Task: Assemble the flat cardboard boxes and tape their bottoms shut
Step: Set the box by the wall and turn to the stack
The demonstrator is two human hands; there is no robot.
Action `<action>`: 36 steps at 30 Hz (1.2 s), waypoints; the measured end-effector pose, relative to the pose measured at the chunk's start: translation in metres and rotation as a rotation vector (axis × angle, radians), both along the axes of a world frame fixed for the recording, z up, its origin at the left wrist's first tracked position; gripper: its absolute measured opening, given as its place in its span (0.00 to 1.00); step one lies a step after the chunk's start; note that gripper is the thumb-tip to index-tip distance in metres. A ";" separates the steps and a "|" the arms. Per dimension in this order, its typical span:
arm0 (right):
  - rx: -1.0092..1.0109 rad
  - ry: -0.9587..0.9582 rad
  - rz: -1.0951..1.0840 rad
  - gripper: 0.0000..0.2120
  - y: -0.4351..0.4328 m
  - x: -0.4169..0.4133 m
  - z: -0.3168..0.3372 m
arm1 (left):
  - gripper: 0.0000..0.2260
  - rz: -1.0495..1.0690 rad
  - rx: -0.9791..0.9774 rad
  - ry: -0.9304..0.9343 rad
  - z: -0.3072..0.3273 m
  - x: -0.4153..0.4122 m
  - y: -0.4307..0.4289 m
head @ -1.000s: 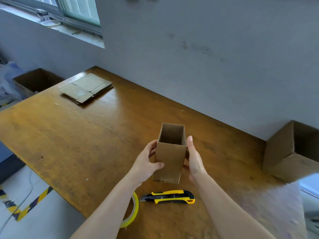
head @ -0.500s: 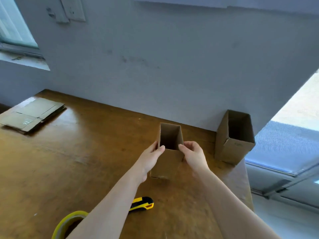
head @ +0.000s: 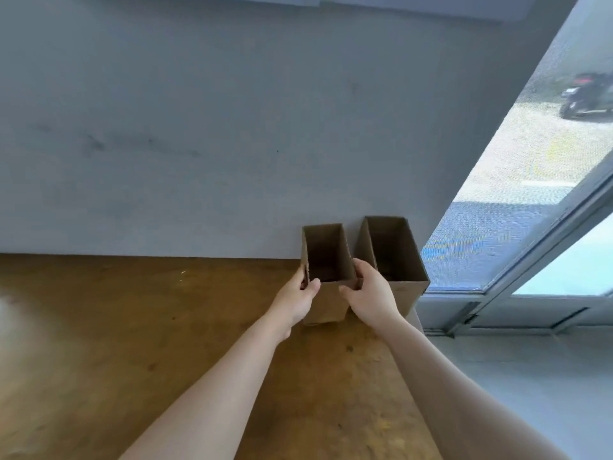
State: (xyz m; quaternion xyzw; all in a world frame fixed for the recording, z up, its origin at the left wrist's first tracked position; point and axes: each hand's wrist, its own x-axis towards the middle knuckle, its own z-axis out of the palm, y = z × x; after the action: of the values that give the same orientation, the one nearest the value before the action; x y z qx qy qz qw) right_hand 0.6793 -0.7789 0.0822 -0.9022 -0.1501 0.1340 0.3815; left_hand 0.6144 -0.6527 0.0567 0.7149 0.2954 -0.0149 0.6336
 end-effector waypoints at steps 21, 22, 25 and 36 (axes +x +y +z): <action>-0.645 -0.414 0.122 0.11 0.010 0.005 0.007 | 0.27 -0.266 0.663 0.126 -0.003 0.005 0.010; -0.653 -0.432 0.134 0.12 0.008 -0.001 0.007 | 0.27 -0.284 0.716 0.128 0.001 -0.004 0.011; -0.650 -0.497 0.217 0.14 0.003 -0.022 0.009 | 0.22 -0.318 0.885 0.158 0.012 -0.035 0.017; -0.546 -0.625 0.668 0.18 0.030 -0.146 0.014 | 0.09 -0.092 1.246 0.425 0.042 -0.214 0.035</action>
State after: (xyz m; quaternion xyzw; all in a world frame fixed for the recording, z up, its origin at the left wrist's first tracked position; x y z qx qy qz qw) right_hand 0.5337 -0.7488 0.0961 -0.8686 -0.4953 0.0072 0.0067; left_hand 0.4000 -0.6176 0.0982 0.9412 0.3365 -0.0090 0.0282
